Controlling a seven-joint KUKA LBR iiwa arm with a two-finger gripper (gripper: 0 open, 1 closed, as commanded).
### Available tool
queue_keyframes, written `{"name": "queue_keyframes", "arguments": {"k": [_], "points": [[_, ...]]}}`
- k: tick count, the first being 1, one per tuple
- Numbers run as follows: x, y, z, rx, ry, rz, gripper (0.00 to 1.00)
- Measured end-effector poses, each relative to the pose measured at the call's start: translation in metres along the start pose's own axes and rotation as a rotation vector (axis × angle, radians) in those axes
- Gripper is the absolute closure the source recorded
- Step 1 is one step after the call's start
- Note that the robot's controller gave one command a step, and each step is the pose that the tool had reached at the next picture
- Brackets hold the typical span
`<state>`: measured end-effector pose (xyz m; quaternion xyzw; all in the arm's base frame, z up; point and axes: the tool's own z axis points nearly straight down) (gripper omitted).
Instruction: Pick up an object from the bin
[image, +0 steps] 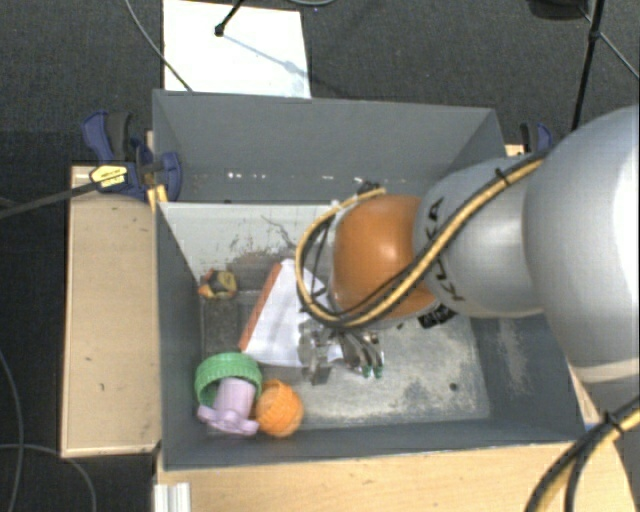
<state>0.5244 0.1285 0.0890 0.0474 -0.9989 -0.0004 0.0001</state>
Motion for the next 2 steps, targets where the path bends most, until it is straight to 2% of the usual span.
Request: {"name": "queue_keyframes", "arguments": {"k": [1,2], "points": [[0.0,0.0,0.0,0.0,0.0,0.002,1.0],[-0.007,-0.012,-0.131,0.0,-0.003,0.035,1.0]]}}
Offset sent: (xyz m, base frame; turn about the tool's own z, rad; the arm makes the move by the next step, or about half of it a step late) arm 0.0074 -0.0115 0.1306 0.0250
